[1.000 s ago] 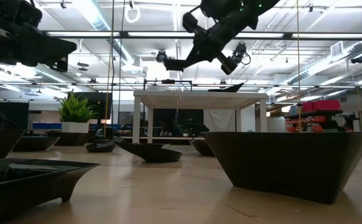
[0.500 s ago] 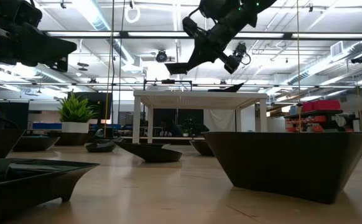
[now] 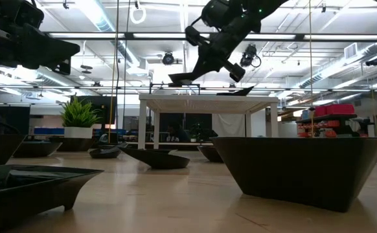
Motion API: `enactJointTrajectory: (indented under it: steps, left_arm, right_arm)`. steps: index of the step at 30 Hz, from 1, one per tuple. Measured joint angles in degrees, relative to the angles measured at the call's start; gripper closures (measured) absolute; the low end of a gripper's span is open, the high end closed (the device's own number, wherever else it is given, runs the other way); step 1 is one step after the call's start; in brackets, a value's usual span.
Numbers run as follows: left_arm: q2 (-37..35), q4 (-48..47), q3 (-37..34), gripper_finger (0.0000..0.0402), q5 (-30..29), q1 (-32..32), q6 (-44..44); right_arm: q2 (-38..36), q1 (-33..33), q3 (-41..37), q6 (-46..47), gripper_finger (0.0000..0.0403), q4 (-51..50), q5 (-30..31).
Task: Pick & Place Mini shaped plates
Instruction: Put the square plate on the shelf
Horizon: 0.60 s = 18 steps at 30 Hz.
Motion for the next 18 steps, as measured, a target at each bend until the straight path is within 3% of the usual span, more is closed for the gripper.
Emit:
enactJointTrajectory:
  steps: [18]
  left_arm:
    - [0.0, 0.0, 0.0, 0.0399, 0.0, 0.0, 0.0]
  right_arm:
    - [2.4, 0.0, 0.0, 0.0, 0.0397, -0.2, -2.3]
